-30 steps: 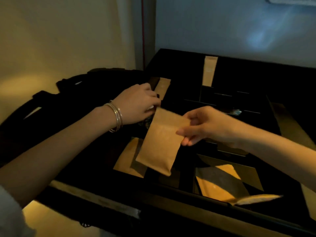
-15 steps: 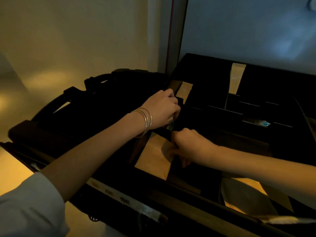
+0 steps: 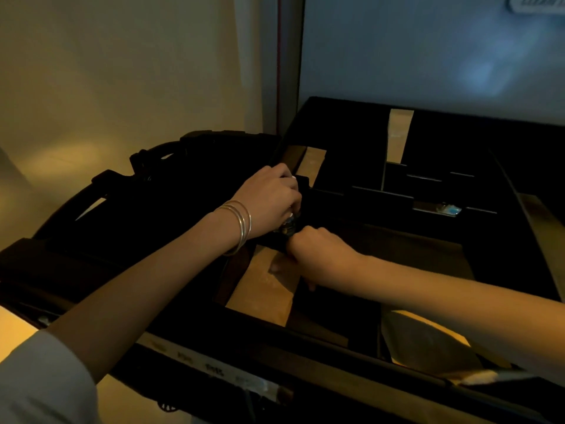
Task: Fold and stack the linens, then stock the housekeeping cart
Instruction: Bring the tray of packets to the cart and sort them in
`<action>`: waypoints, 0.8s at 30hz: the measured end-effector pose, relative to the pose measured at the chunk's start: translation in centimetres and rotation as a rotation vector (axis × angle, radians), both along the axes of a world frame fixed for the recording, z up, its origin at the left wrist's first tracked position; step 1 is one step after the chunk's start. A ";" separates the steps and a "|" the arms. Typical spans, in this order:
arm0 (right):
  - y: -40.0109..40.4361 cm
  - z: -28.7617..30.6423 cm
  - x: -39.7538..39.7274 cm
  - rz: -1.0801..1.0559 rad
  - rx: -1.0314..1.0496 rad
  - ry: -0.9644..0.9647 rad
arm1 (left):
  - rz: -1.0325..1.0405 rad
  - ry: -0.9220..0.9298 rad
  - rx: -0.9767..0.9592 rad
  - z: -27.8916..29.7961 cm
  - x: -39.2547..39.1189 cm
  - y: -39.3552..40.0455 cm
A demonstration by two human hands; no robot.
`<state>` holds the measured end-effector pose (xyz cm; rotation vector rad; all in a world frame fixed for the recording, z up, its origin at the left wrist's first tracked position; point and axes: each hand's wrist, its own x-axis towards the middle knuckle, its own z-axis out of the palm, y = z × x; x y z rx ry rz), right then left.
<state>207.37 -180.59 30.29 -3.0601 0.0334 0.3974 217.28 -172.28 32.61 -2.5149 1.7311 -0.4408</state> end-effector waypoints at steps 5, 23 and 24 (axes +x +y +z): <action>-1.7 1.2 -2.0 0.050 -0.135 -0.224 | -0.012 -0.035 0.007 0.0 0.2 0.0; -12.0 2.3 -16.1 0.060 -0.020 0.164 | -0.613 -0.038 -0.088 -1.6 -6.9 -7.9; -11.9 1.8 -16.6 0.033 -0.040 0.197 | -0.590 -0.028 -0.086 -2.1 -6.7 -8.3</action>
